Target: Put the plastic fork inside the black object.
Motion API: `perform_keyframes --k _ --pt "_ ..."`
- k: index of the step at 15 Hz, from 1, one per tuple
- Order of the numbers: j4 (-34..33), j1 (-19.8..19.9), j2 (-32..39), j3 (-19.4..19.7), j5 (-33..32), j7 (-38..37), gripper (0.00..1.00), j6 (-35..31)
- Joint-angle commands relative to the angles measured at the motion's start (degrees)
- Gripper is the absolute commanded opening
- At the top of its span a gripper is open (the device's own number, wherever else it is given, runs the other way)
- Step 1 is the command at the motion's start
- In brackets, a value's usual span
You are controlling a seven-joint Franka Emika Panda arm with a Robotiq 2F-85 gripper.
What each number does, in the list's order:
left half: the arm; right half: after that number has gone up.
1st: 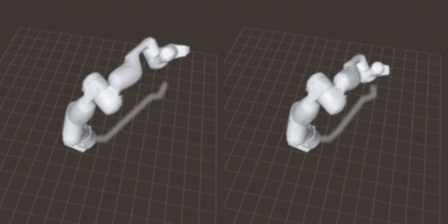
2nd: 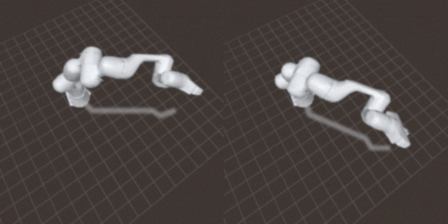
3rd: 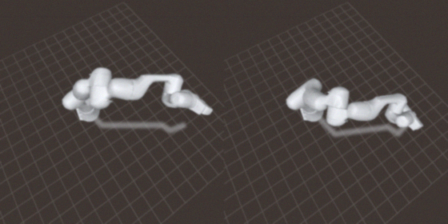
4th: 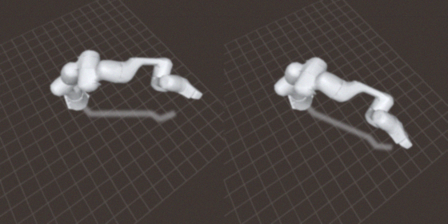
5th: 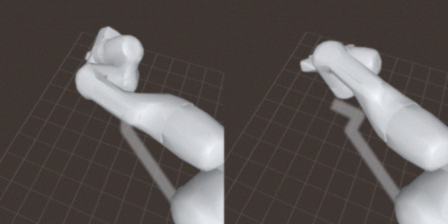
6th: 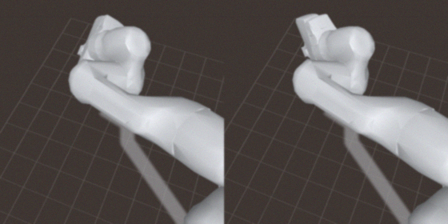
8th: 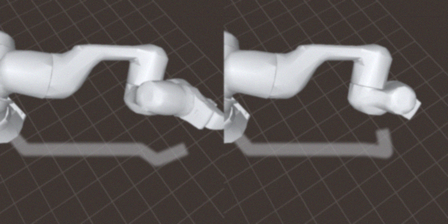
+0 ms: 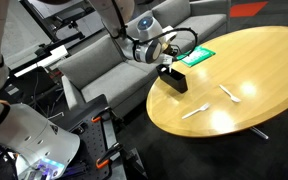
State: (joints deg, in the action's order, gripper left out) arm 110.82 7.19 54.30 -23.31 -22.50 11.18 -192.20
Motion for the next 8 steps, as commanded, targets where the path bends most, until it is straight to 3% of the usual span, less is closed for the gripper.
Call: perform_keyframes --k 1,8 --pt "-2.1 1.3 2.2 -1.2 -0.9 2.1 0.03 2.7" --pt "-2.8 -0.9 3.0 1.1 0.6 3.0 0.03 6.2"
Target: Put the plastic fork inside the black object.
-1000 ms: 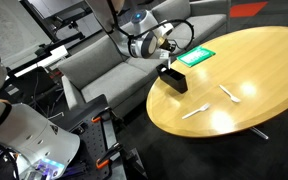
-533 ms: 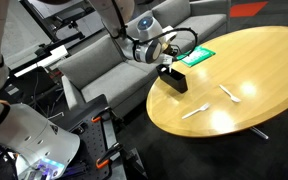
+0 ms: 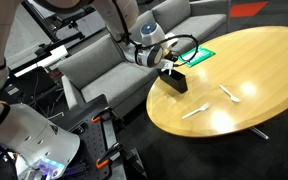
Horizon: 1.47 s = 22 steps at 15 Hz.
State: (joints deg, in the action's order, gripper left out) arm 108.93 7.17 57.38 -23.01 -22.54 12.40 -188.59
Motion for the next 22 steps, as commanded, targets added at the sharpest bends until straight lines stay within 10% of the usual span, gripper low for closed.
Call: perform_keyframes --k 1,2,11,22 --pt "-0.7 -1.2 -0.3 1.2 0.8 1.9 0.03 3.1" --pt "-0.6 -1.4 -0.4 1.5 0.9 1.9 0.36 3.2" --pt "2.8 -2.3 -4.9 1.6 0.4 3.4 0.96 1.8" --pt "13.8 0.4 -23.9 -2.3 1.0 0.8 1.00 5.0"
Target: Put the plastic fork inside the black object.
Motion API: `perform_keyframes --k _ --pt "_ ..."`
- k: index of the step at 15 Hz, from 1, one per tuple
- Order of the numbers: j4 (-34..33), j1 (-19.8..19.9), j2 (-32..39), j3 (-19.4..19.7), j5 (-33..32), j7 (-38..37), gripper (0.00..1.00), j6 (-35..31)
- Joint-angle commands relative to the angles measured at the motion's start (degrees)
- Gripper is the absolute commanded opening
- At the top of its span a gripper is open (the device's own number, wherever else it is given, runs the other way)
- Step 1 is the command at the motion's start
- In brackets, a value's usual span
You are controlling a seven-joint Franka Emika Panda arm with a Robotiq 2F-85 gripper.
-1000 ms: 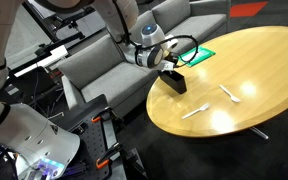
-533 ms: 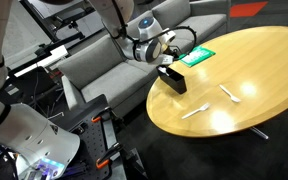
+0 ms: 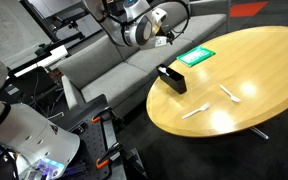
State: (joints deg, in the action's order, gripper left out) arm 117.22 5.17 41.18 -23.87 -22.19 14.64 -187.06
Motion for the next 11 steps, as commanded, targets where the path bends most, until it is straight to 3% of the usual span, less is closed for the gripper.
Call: perform_keyframes --k 1,7,8,11 --pt "6.3 2.9 -9.3 -1.8 0.9 -1.9 1.00 4.7" --pt "7.5 5.9 -16.5 -3.8 3.5 -2.6 1.00 19.2" --pt "7.5 3.5 -17.5 -1.8 8.7 1.1 1.00 20.5" --pt "6.9 2.0 -18.6 -0.8 13.7 3.6 1.00 24.2"
